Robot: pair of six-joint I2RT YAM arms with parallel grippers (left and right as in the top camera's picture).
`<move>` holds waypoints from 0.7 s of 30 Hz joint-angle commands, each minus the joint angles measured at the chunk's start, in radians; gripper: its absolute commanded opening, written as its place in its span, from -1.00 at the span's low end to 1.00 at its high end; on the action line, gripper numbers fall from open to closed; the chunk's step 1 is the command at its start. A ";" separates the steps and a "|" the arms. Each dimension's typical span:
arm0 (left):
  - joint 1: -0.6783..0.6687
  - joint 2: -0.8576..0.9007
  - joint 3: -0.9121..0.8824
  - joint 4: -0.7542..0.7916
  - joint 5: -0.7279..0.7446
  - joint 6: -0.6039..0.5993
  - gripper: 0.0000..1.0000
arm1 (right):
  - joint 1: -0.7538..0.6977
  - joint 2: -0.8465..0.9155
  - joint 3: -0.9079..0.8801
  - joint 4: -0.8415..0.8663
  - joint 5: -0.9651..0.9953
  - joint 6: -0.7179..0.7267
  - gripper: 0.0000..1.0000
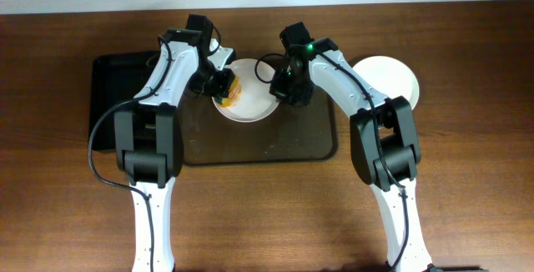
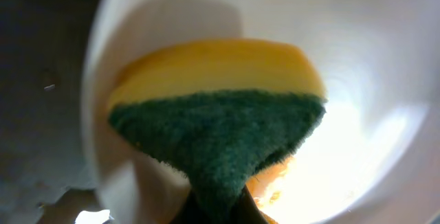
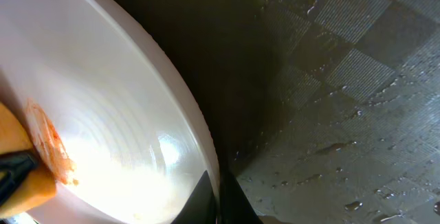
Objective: Clean dirty plates on tray and stack at the side
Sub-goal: 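Scrub the last plate with the sponge in the left gripper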
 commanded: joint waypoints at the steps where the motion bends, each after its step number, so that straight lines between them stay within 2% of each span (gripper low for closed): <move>1: -0.061 0.045 -0.002 -0.017 0.105 0.171 -1.00 | 0.000 0.019 -0.011 0.000 -0.008 -0.012 -0.92; 4: -0.126 0.045 -0.002 -0.014 0.100 0.240 -0.99 | 0.000 0.019 -0.011 -0.001 -0.008 -0.012 -0.92; 6: -0.146 0.045 -0.002 0.012 0.044 0.221 -0.99 | 0.000 0.019 -0.011 -0.001 -0.008 -0.014 -0.92; 9: -0.135 0.045 -0.002 0.098 -0.190 -0.011 -0.99 | 0.000 0.019 -0.011 -0.005 -0.008 -0.031 -0.92; 14: -0.082 0.048 -0.002 0.159 -0.404 -0.232 -0.99 | 0.000 0.019 -0.011 -0.014 -0.008 -0.031 -0.92; 16: -0.080 0.055 -0.002 0.152 -0.463 -0.243 -0.99 | 0.000 0.019 -0.011 -0.026 -0.008 -0.035 -0.92; 17: -0.080 0.060 -0.002 0.134 -0.466 -0.242 -0.99 | 0.000 0.019 -0.013 -0.028 -0.008 -0.035 -0.92; 18: -0.082 0.061 -0.002 0.105 -0.421 -0.191 -0.99 | 0.000 0.019 -0.013 -0.028 -0.008 -0.035 -0.92; 20: -0.095 0.061 -0.002 -0.021 -0.132 0.047 -0.99 | 0.000 0.019 -0.013 -0.028 -0.009 -0.038 -0.92; 21: -0.098 0.061 -0.002 -0.068 -0.050 0.095 -1.00 | 0.000 0.019 -0.013 -0.029 -0.009 -0.038 -0.92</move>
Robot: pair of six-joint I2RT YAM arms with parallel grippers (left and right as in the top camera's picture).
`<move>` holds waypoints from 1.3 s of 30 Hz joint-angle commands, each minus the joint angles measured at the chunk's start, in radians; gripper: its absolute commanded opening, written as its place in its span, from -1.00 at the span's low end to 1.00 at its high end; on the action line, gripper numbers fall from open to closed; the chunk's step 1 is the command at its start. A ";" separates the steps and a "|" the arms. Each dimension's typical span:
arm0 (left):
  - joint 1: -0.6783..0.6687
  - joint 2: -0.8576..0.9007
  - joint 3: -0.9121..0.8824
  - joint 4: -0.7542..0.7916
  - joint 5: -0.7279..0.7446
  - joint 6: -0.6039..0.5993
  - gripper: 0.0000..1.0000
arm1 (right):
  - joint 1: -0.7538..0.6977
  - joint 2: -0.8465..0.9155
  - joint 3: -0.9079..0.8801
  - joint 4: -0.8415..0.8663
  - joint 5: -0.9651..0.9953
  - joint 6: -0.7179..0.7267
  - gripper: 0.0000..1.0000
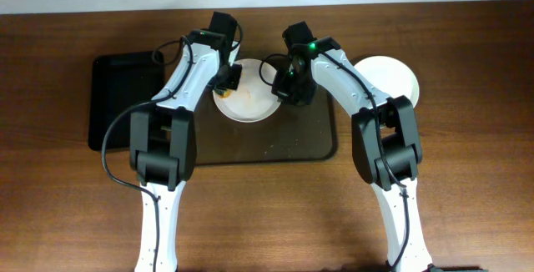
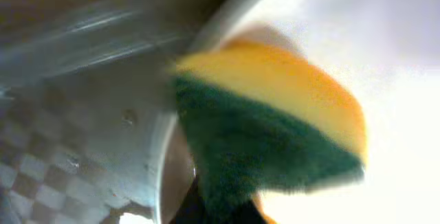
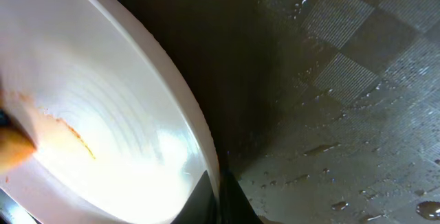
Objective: Clean dirty plates on tray and stack at the side
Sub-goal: 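Scrub the last plate with the sponge in the left gripper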
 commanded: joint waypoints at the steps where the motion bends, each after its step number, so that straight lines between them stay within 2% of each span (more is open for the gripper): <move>1: -0.005 0.057 -0.020 -0.153 0.330 0.259 -0.99 | 0.009 0.019 -0.013 -0.015 0.002 -0.011 -0.92; 3: -0.005 0.057 -0.020 -0.231 0.383 0.304 -0.99 | 0.009 0.019 -0.013 -0.031 -0.002 -0.016 -0.92; 7: -0.002 0.057 0.018 -0.290 0.341 0.258 -1.00 | 0.009 0.019 -0.013 -0.057 -0.002 -0.037 -0.92; 9: -0.002 0.057 0.050 -0.235 0.319 0.208 -1.00 | 0.009 0.019 -0.013 -0.057 -0.009 -0.037 -0.92; 11: -0.002 0.058 0.051 -0.106 0.319 0.158 -0.99 | 0.009 0.019 -0.013 -0.056 -0.009 -0.037 -0.92; 13: -0.002 0.058 0.051 -0.043 0.288 0.147 -1.00 | 0.009 0.019 -0.013 -0.057 -0.009 -0.037 -0.92; 15: -0.001 0.058 0.051 -0.008 0.186 0.096 -1.00 | 0.009 0.019 -0.013 -0.057 -0.009 -0.037 -0.92; 18: 0.007 0.058 0.051 0.031 -0.019 -0.066 -0.99 | 0.010 0.019 -0.013 -0.056 -0.008 -0.037 -0.92; 21: 0.011 0.058 0.051 -0.017 -0.211 -0.236 -0.99 | 0.010 0.019 -0.013 -0.057 -0.008 -0.045 -0.92; 22: 0.011 0.058 0.051 -0.047 -0.224 -0.238 -0.99 | 0.010 0.019 -0.013 -0.056 -0.008 -0.045 -0.92; 24: 0.008 0.058 0.051 -0.093 -0.178 -0.227 -0.99 | 0.010 0.019 -0.013 -0.052 -0.008 -0.052 -0.92; 26: 0.004 0.058 0.051 -0.119 0.051 -0.038 -0.99 | 0.010 0.019 -0.013 -0.053 -0.008 -0.052 -0.92; 27: 0.003 0.058 0.051 -0.140 0.286 0.130 -0.99 | 0.010 0.019 -0.013 -0.052 -0.008 -0.053 -0.92; 29: -0.004 0.058 0.051 -0.149 0.468 0.214 -0.99 | 0.010 0.019 -0.013 -0.053 -0.009 -0.053 -0.92; 32: -0.005 0.058 0.051 -0.101 0.484 0.211 -0.99 | 0.010 0.019 -0.013 -0.053 -0.023 -0.052 -0.92; 36: -0.004 0.058 0.051 0.014 0.478 0.098 -0.99 | 0.008 0.019 -0.013 -0.039 -0.135 -0.090 -0.92; 39: 0.005 0.058 0.051 0.014 0.334 0.053 -0.99 | -0.007 0.019 -0.013 -0.024 -0.171 -0.095 -0.92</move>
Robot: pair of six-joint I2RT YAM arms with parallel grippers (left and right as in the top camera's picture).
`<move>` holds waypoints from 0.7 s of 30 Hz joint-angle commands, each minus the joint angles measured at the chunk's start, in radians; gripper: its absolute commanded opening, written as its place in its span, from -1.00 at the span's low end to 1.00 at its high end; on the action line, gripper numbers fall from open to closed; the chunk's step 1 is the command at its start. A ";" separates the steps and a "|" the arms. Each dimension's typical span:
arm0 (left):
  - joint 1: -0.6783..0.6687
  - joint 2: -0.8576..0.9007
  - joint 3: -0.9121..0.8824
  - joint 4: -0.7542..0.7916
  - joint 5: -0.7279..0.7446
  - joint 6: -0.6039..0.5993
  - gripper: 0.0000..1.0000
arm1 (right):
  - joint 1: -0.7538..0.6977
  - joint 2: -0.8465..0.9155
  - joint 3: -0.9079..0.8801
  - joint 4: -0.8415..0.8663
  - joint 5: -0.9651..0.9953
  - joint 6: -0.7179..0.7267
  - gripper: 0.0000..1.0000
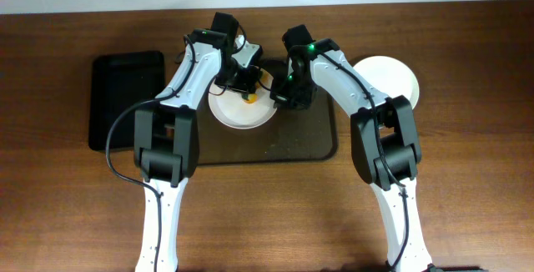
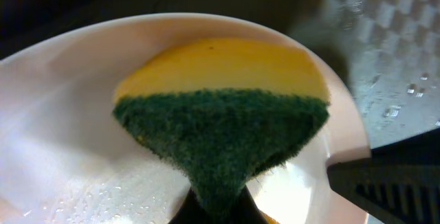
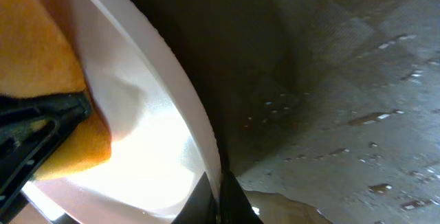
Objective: Clean dirty plates on tray and stack at the side
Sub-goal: 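Scrub the last plate with the sponge in the left gripper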
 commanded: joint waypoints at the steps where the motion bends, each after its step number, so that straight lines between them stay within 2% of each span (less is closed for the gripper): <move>1: 0.007 0.011 -0.004 0.000 -0.173 -0.052 -0.99 | -0.019 0.016 -0.007 0.016 -0.101 -0.037 -0.92; 3: 0.007 0.013 -0.004 0.006 -0.356 -0.176 -0.99 | -0.028 0.016 -0.007 0.016 -0.114 -0.048 -0.92; 6: 0.007 0.013 -0.004 -0.013 -0.690 -0.432 -0.99 | -0.027 0.016 -0.007 0.011 -0.114 -0.048 -0.92; 10: 0.002 0.013 -0.004 -0.088 -0.710 -0.440 -1.00 | -0.027 0.016 -0.007 0.012 -0.114 -0.048 -0.92; 11: -0.004 0.013 -0.004 -0.126 -0.689 -0.399 -0.99 | -0.027 0.016 -0.007 0.012 -0.114 -0.048 -0.92; 12: -0.008 0.013 -0.004 -0.153 -0.629 -0.298 -0.99 | -0.027 0.016 -0.007 0.012 -0.113 -0.048 -0.92; 13: -0.012 0.013 -0.004 -0.213 -0.461 -0.068 -0.99 | -0.027 0.016 -0.007 0.012 -0.113 -0.048 -0.92; 14: -0.012 0.013 -0.004 -0.239 -0.395 0.003 -1.00 | -0.027 0.016 -0.007 0.012 -0.113 -0.048 -0.92; 16: -0.012 0.013 -0.004 -0.267 -0.310 0.092 -0.99 | -0.027 0.016 -0.007 0.012 -0.113 -0.048 -0.92; 19: -0.012 0.013 -0.004 -0.283 -0.105 0.293 -1.00 | -0.027 0.016 -0.007 0.008 -0.119 -0.051 -0.92; 21: -0.012 0.013 -0.004 -0.228 -0.058 0.309 -1.00 | -0.027 0.016 -0.007 -0.004 -0.133 -0.076 -0.92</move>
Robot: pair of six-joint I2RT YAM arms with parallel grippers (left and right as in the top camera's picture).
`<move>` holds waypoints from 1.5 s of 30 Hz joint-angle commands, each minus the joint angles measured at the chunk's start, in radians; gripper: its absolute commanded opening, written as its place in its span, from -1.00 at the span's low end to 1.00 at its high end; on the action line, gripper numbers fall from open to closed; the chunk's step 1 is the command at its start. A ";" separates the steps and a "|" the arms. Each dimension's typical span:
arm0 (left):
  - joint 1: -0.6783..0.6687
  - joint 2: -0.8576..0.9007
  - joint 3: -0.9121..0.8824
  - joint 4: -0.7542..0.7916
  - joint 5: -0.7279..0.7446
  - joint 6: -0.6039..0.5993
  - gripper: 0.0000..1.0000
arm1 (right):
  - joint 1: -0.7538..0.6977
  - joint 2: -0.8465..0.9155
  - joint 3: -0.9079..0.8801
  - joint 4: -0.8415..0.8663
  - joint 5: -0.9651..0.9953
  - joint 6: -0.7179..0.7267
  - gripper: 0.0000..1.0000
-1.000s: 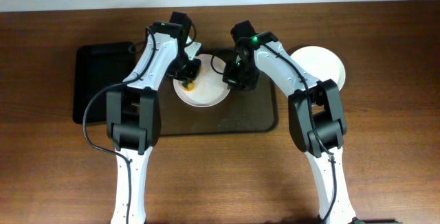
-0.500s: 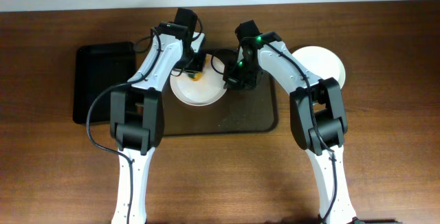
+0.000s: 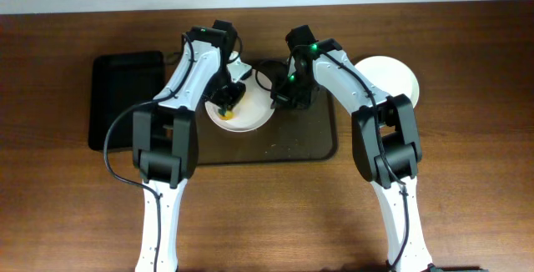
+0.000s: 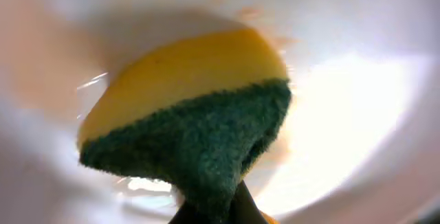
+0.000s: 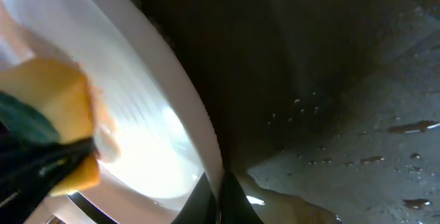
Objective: Clean dirty plates on tray and stack at the side
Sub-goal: 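Scrub the last plate with the sponge in the left gripper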
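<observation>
A white plate lies on the brown tray. My left gripper is shut on a yellow and green sponge pressed on the plate's left part; orange smears show beside the sponge. My right gripper is shut on the plate's right rim. A second white plate lies on the table to the right of the tray.
A black tray sits at the left on the wooden table. Water drops lie on the brown tray's checkered surface.
My left gripper has moved with the sponge from the plate's upper right part to its left part. The right gripper still pinches the rim.
The sponge was on the plate's left side over an orange stain, then at the upper left rim, then at the upper right near my right gripper, and now back at the left. The right gripper held the rim throughout.
</observation>
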 commanded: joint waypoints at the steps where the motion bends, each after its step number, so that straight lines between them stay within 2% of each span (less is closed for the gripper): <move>1: -0.010 0.025 -0.016 0.096 0.210 0.134 -0.99 | -0.006 0.003 -0.006 -0.014 -0.036 -0.033 -0.92; 4: -0.009 0.025 -0.016 0.220 0.209 0.069 -1.00 | -0.006 0.003 -0.006 -0.015 -0.037 -0.033 -0.92; 5: -0.006 0.025 -0.016 0.274 0.152 -0.009 -1.00 | -0.006 0.003 -0.006 -0.015 -0.036 -0.033 -0.92; 6: -0.006 0.025 -0.016 0.302 0.086 -0.066 -1.00 | -0.006 0.003 -0.006 -0.015 -0.036 -0.033 -0.92; 8: -0.003 0.025 -0.016 0.322 -0.209 -0.284 -0.99 | -0.006 0.003 -0.006 -0.014 -0.036 -0.034 -0.92; 11: 0.009 0.025 -0.016 0.303 -0.453 -0.471 -0.99 | -0.006 0.003 -0.006 -0.014 -0.036 -0.034 -0.92; 12: 0.010 0.025 -0.016 0.291 -0.476 -0.498 -0.99 | -0.006 0.003 -0.006 -0.014 -0.036 -0.034 -0.92; 13: 0.010 0.025 -0.016 0.264 -0.458 -0.499 -0.99 | -0.006 0.003 -0.006 -0.014 -0.036 -0.034 -0.92; 14: 0.009 0.025 -0.016 0.219 -0.407 -0.476 -0.87 | -0.006 0.003 -0.006 -0.015 -0.036 -0.034 -0.92; 15: 0.006 0.025 -0.016 0.171 -0.336 -0.410 -0.87 | -0.006 0.003 -0.006 -0.015 -0.036 -0.034 -0.92; 16: 0.002 0.025 -0.016 0.077 -0.194 -0.287 -0.99 | -0.006 0.003 -0.006 -0.014 -0.036 -0.034 -0.92; 17: 0.002 0.025 -0.016 0.007 -0.109 -0.222 -0.99 | -0.006 0.003 -0.006 -0.014 -0.036 -0.034 -0.92; 18: 0.002 0.025 -0.016 -0.031 -0.043 -0.162 -1.00 | -0.006 0.003 -0.006 -0.015 -0.036 -0.034 -0.92; 19: 0.002 0.025 -0.016 -0.068 0.088 -0.043 -1.00 | -0.006 0.003 -0.006 -0.015 -0.036 -0.041 -0.92; 21: 0.002 0.025 -0.016 -0.073 0.233 0.049 -1.00 | -0.006 0.003 -0.006 -0.016 -0.036 -0.041 -0.92; 24: 0.003 0.025 -0.016 0.029 0.290 0.041 -0.99 | -0.006 0.003 -0.006 -0.022 -0.036 -0.041 -0.92; 25: 0.006 0.025 -0.016 0.088 0.273 -0.024 -0.99 | -0.006 0.003 -0.006 -0.023 -0.036 -0.041 -0.92; 27: 0.027 0.025 -0.016 0.229 0.102 -0.264 -0.99 | -0.006 0.003 -0.006 -0.025 -0.036 -0.041 -0.92; 28: 0.037 0.025 -0.016 0.245 0.027 -0.325 -0.99 | -0.006 0.003 -0.006 -0.026 -0.036 -0.041 -0.92; 29: 0.055 0.025 -0.016 0.232 -0.134 -0.444 -1.00 | -0.006 0.003 -0.006 -0.026 -0.036 -0.041 -0.92; 30: 0.067 0.025 -0.016 0.206 -0.224 -0.512 -0.99 | -0.006 0.003 -0.006 -0.026 -0.036 -0.041 -0.92; 31: 0.083 0.025 -0.016 0.171 -0.245 -0.525 -1.00 | -0.006 0.003 -0.006 -0.026 -0.036 -0.041 -0.92; 33: 0.088 0.025 -0.016 0.082 -0.232 -0.507 -0.99 | -0.006 0.003 -0.006 -0.025 -0.036 -0.041 -0.92; 36: 0.085 0.025 -0.016 -0.081 -0.095 -0.363 -1.00 | -0.006 0.003 -0.006 -0.029 -0.036 -0.041 -0.92; 38: 0.085 0.025 -0.016 -0.089 0.150 -0.149 -1.00 | -0.006 0.003 -0.006 -0.029 -0.036 -0.041 -0.92; 40: 0.086 0.025 -0.016 -0.049 0.357 -0.026 -0.99 | -0.006 0.003 -0.006 -0.029 -0.036 -0.041 -0.92; 43: 0.086 0.025 -0.016 0.084 0.452 -0.021 -1.00 | -0.006 0.003 -0.006 -0.030 -0.036 -0.045 -0.92; 44: 0.088 0.025 -0.016 0.130 0.445 -0.054 -0.99 | -0.006 0.003 -0.006 -0.030 -0.036 -0.045 -0.92; 45: 0.089 0.025 -0.016 0.178 0.336 -0.167 -1.00 | -0.006 0.003 -0.006 -0.030 -0.036 -0.045 -0.92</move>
